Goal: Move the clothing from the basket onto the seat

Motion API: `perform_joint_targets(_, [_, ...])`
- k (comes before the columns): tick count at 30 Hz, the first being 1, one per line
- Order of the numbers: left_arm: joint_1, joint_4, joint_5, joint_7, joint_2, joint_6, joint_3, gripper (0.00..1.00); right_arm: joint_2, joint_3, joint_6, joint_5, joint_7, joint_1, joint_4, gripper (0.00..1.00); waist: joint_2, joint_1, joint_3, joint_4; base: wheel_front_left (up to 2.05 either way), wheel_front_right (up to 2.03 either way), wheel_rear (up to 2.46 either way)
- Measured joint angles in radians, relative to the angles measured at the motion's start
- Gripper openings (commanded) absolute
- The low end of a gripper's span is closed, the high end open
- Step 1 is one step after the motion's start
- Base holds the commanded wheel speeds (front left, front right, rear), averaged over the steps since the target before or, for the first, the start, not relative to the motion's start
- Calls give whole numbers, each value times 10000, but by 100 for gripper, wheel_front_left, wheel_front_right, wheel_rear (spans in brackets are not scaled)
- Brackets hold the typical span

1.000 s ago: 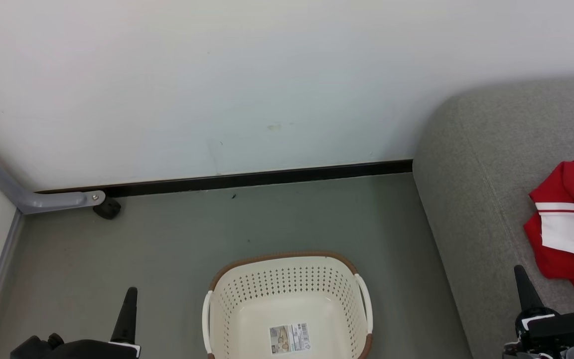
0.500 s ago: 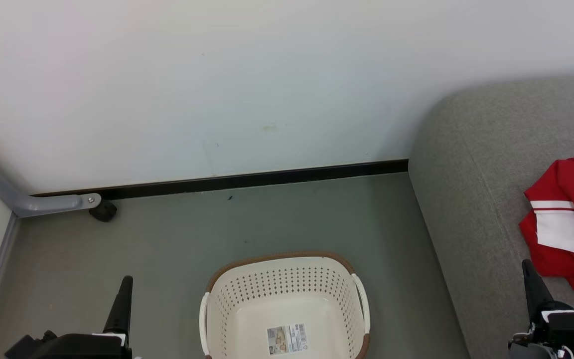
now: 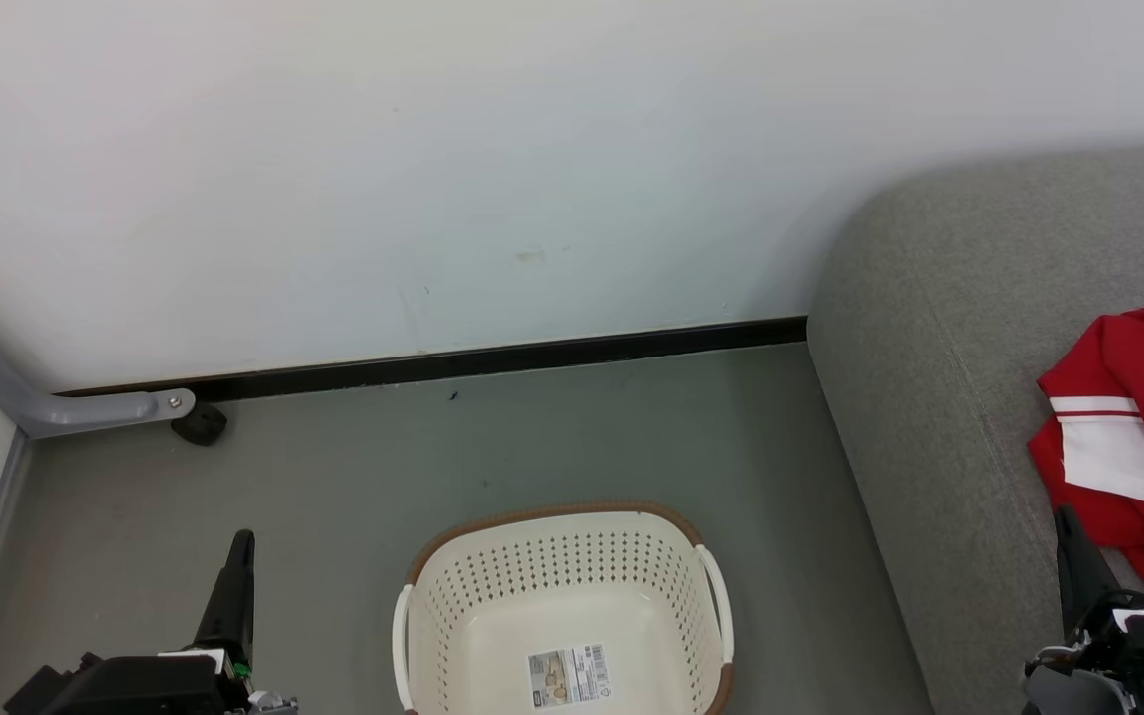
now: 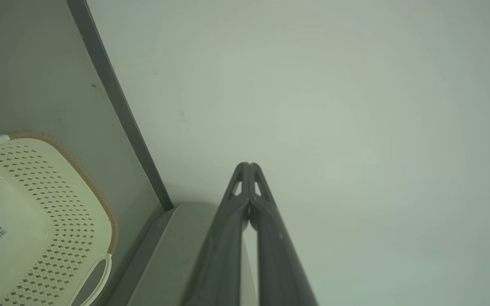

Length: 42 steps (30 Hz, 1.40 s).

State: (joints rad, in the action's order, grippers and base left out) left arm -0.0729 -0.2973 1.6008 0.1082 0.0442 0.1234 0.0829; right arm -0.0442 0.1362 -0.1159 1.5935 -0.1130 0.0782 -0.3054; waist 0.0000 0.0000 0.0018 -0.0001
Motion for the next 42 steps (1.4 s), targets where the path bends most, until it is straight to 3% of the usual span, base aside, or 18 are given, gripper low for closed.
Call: perform_joint_targets(42, [-11,-8,0,0,-8,0,6,0,10,2,0,6,0,1,10,0,0,0,1,1,0,0,0])
